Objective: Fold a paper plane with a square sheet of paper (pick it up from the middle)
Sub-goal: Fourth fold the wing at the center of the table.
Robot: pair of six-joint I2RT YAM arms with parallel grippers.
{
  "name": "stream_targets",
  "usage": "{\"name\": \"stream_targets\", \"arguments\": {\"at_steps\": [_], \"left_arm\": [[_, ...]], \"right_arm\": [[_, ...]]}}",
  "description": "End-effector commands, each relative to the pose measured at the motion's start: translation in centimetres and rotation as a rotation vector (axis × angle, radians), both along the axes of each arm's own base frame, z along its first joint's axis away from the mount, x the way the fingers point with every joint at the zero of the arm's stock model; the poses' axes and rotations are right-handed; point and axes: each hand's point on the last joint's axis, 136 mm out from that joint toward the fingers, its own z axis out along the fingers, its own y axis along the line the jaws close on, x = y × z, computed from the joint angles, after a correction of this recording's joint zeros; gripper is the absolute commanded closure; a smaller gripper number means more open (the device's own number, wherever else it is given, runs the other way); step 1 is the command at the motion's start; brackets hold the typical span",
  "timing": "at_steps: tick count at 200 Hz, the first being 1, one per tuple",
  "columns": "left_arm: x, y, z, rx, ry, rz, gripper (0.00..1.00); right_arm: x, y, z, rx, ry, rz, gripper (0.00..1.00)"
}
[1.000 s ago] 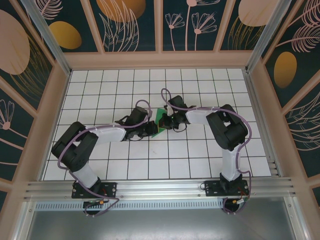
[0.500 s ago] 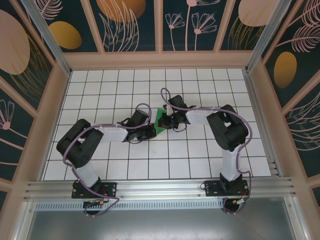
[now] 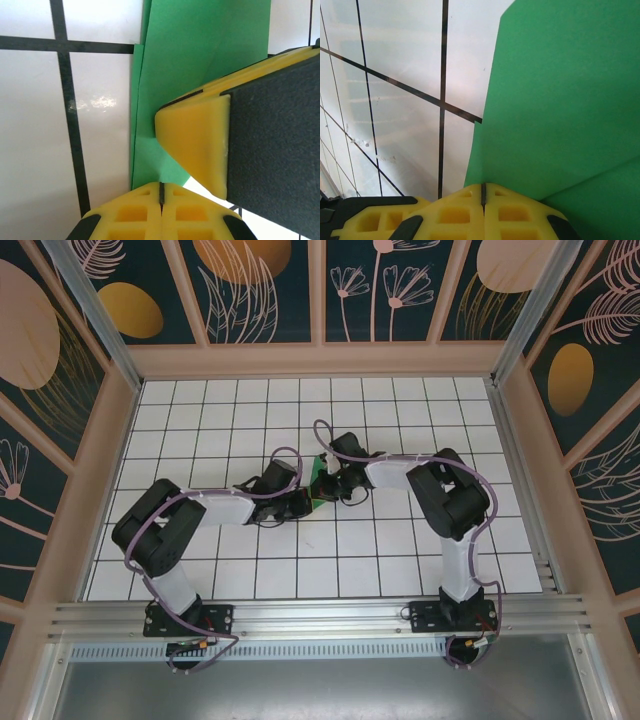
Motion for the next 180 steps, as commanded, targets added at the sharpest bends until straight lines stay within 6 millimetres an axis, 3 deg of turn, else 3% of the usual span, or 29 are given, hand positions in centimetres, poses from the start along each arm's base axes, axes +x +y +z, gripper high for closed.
{"name": "stream_targets", "arguments": {"at_steps": [1,16,31,80,102,142,180], "left_arm": [[0.1,0.3,2.2,-0.027,-0.047,0.025,0.96],[0.8,0.2,3.7,-0.056,-0.092,0.048,0.94],[1.1,0.2,3.8,-0.057,-0.103,0.061,0.94],[0.3,0.1,0.7,-0.028,-0.019,0.045,0.94],[-0.1,0.2,0.1,-0.025,-0.001,0.038,0.95],[-1.3,1.6,-2.9,0.063,0.069,0.044,0.97],[-2.6,2.9,-4.0,0.115,0.104,0.037,0.99]], "right_arm": [[-0.3,-0.9,-2.3,-0.068,0.026,0.000,0.93],[-0.2,-1.0,-2.3,-0.069,0.023,-0.002,0.93],[-0.2,-1.0,-2.2,-0.067,0.024,-0.003,0.93],[-0.2,-0.9,-2.2,-0.063,0.025,-0.005,0.93],[-0.2,-0.8,-2.2,-0.058,0.027,-0.004,0.94],[0.0,-0.8,-2.3,-0.059,0.022,0.000,0.93],[1.5,-1.3,-2.2,-0.057,-0.042,0.045,0.94]]}}
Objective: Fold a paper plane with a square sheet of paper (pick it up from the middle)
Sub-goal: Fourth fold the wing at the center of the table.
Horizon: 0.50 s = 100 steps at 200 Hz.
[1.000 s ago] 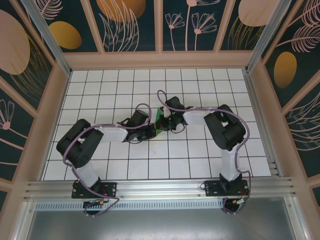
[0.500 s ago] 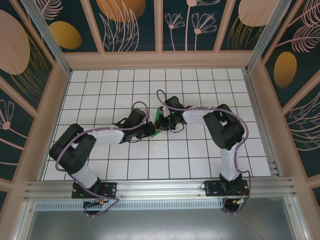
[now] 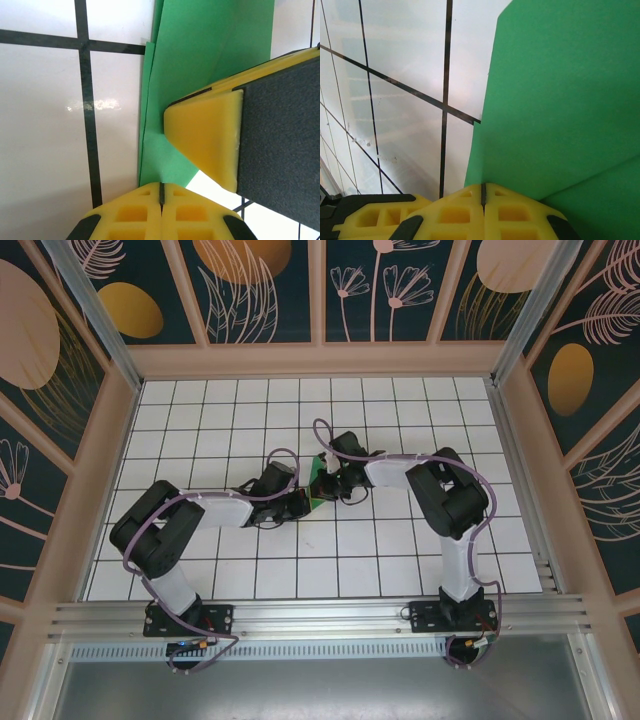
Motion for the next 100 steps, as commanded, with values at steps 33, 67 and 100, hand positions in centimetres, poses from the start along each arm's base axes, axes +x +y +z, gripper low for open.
{"name": "stream_targets", "arguments": {"at_steps": [33,67,100], "left_arm": [[-3.4,2.6,-4.1,0.122,0.131,-0.019,1.00],[-3.9,3.0,-4.9,0.144,0.157,-0.025,1.00],[-4.2,3.1,-5.3,0.149,0.173,-0.031,1.00]], "right_arm": [[3.4,-2.0,-2.9,-0.065,-0.096,0.082,0.94],[5.5,-3.2,-2.6,-0.043,-0.123,0.069,0.93],[7.8,-4.5,-2.1,-0.059,-0.144,0.026,0.93]]}}
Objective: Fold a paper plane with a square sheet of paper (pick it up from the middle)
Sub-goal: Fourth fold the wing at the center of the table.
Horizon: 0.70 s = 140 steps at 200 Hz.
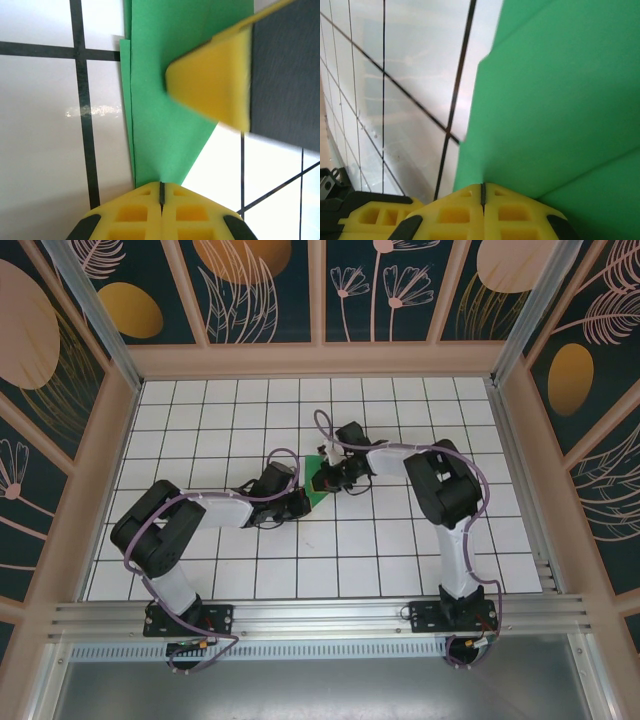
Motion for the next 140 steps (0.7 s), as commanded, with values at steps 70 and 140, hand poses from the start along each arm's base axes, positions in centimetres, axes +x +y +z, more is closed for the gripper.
{"name": "stream_targets", "arguments": {"at_steps": [70,140], "left_arm": [[-4.7,3.1,-5.3,0.152,0.198,-0.038,1.00],[-4.0,2.4,-4.3,0.130,0.165,-0.055,1.00]], "right_arm": [[9.5,-5.7,-3.1,-0.185,-0.100,-0.236,0.93],[15.7,-6.3,0.5,-0.153,-0.164,-0.350,0.91]]}}
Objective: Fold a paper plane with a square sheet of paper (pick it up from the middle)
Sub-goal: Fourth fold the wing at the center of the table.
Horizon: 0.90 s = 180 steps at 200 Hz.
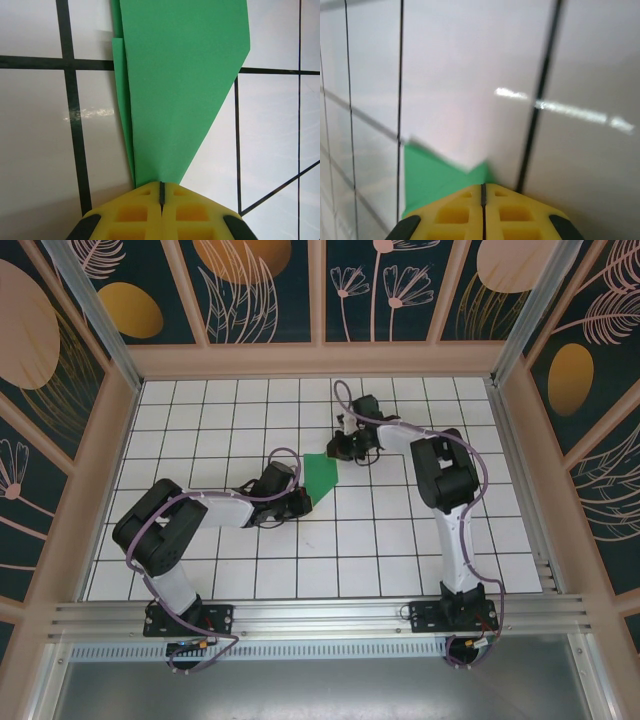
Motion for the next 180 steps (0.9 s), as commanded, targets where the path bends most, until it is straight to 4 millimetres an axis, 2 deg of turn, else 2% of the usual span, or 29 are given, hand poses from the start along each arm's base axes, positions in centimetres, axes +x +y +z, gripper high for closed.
{"name": "stream_targets", "arguments": {"at_steps": [1,16,33,39,50,62,82,106,135,180], "left_arm": [[-4.2,2.7,-4.2,0.141,0.177,-0.043,1.00],[-3.2,2.0,-2.8,0.121,0.136,-0.047,0.96],[-1.8,1.1,-0.6,0.086,0.077,-0.045,0.90],[-1.0,0.6,1.3,0.056,0.030,-0.039,0.86],[0.0,0.0,3.3,0.021,-0.021,-0.024,0.77],[0.9,-0.3,5.3,-0.009,-0.072,-0.003,0.71],[2.2,0.4,7.4,-0.005,-0.142,0.056,0.59],[3.5,2.8,8.4,0.040,-0.203,0.159,0.45],[4.2,5.3,8.6,0.055,-0.232,0.258,0.27],[4.2,6.9,7.8,0.021,-0.224,0.318,0.08]], "right_arm": [[4.1,-2.1,0.1,-0.072,-0.069,-0.111,0.91],[4.8,-2.2,1.3,-0.070,-0.081,-0.133,0.89],[4.5,-2.3,3.1,-0.048,-0.098,-0.151,0.84],[4.2,-2.4,3.8,-0.036,-0.105,-0.160,0.81],[3.3,-2.6,4.7,-0.016,-0.107,-0.173,0.73],[1.9,-2.8,5.4,0.012,-0.099,-0.183,0.65],[-0.8,-2.8,6.1,0.062,-0.073,-0.188,0.55],[-4.0,-2.2,6.3,0.084,-0.042,-0.188,0.49],[-6.6,-0.6,5.4,0.091,0.014,-0.180,0.47],[-7.4,1.4,3.7,0.073,0.057,-0.188,0.47]]}}
